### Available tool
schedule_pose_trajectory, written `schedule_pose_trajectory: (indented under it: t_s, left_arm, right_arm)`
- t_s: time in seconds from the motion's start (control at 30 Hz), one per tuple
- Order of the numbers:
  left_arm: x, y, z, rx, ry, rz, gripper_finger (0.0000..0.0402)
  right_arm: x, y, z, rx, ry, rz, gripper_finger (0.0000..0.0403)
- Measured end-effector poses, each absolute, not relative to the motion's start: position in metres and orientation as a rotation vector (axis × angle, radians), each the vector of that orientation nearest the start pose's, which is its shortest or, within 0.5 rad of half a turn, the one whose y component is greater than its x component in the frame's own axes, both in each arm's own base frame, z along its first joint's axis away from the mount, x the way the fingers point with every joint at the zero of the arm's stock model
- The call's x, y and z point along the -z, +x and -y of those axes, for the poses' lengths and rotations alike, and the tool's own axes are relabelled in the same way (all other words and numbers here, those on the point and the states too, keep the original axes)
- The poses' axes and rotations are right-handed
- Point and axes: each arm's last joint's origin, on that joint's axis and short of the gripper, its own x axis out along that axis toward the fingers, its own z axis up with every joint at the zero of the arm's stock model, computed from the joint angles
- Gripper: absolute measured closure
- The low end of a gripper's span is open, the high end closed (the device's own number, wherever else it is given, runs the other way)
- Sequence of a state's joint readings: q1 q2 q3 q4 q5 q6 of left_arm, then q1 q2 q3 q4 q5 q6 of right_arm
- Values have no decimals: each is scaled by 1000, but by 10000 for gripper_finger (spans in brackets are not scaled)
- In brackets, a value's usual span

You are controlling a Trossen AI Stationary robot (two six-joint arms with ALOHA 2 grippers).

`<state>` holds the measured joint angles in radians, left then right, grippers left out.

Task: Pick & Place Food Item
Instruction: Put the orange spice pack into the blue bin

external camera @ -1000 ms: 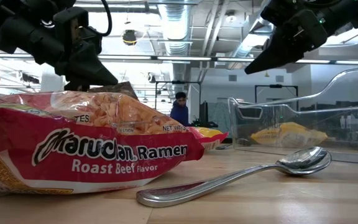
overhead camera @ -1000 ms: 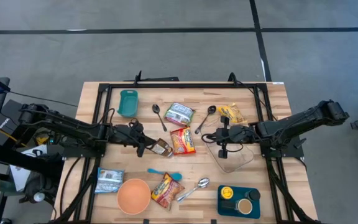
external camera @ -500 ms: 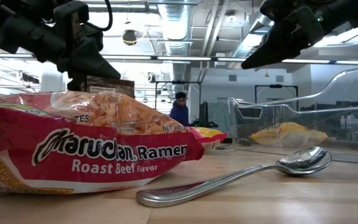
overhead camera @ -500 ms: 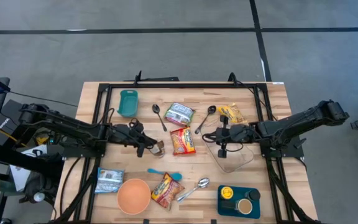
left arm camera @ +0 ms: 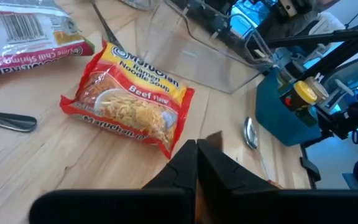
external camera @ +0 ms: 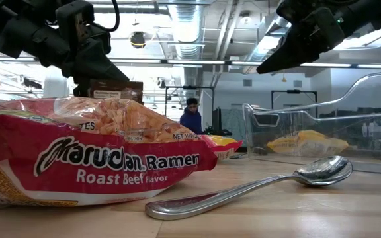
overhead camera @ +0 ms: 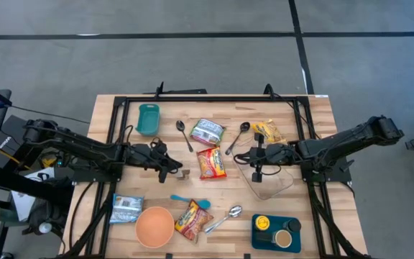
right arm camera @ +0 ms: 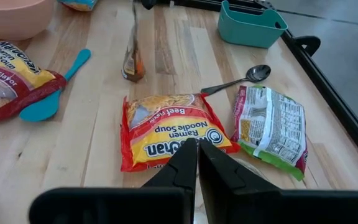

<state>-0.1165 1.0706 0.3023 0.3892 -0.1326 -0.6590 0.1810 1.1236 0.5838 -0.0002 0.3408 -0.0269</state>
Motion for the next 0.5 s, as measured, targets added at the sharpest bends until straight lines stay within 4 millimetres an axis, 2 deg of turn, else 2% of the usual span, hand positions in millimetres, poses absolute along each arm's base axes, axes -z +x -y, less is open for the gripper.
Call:
schedule_pose_trajectory:
  t_s: [0.5]
  left_arm:
    - [-172, 200, 20, -131, -548, -364, 309]
  right_arm:
    - [-218, 226, -32, 149, -167, -531, 393]
